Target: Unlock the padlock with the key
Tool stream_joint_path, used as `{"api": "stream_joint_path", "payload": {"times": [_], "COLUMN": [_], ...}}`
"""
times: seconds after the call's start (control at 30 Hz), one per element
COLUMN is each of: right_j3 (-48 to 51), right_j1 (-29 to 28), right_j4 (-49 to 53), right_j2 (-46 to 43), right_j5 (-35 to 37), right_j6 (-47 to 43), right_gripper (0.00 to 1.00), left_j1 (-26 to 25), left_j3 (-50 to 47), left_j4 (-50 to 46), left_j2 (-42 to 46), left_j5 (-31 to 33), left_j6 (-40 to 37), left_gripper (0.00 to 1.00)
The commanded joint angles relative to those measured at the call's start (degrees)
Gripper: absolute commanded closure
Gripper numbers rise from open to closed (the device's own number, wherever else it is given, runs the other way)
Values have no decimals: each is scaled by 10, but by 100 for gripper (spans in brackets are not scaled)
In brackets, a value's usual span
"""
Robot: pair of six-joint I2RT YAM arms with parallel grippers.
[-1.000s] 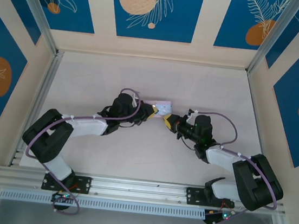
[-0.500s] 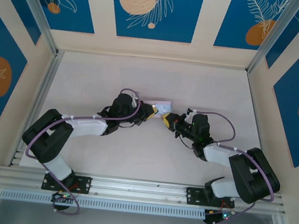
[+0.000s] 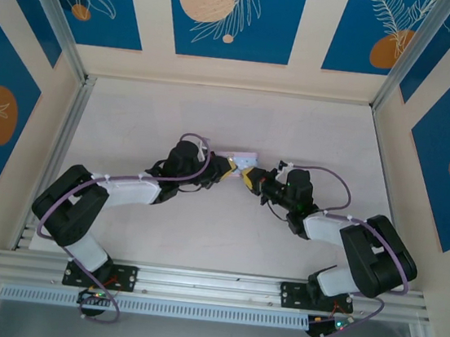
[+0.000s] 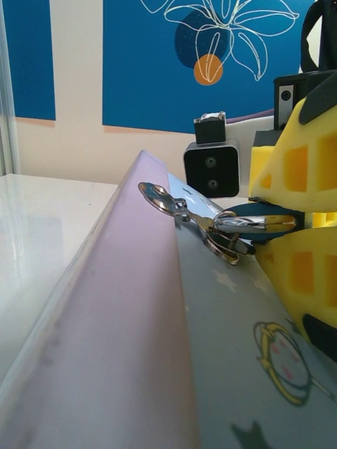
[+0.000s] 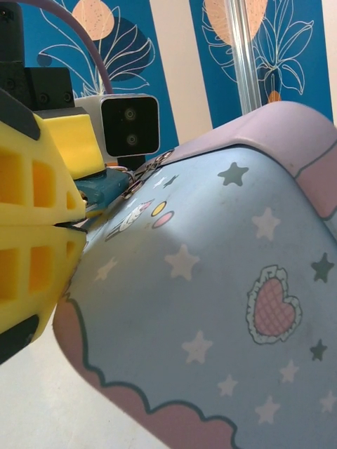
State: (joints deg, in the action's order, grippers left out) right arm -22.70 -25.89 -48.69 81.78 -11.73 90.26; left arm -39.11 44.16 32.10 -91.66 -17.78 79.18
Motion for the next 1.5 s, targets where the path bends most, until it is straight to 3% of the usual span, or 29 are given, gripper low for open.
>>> {"api": "stream_joint_path", "payload": {"times": [0.0, 1.47], "right_j3": [-21, -36], "right_j1": [-6, -18], "right_j4": [-15, 3], "right_j2": [8, -12], "right_j5": [11, 16], "right_j6": [4, -2], "right_gripper": [100, 100], "left_j1": [4, 3], "left_j3": [1, -10], "left_j4": [27, 20], "left_j2": [19, 17], "left_j5": [-8, 2], "left_j6": [-2, -11], "left_gripper": [100, 100]}}
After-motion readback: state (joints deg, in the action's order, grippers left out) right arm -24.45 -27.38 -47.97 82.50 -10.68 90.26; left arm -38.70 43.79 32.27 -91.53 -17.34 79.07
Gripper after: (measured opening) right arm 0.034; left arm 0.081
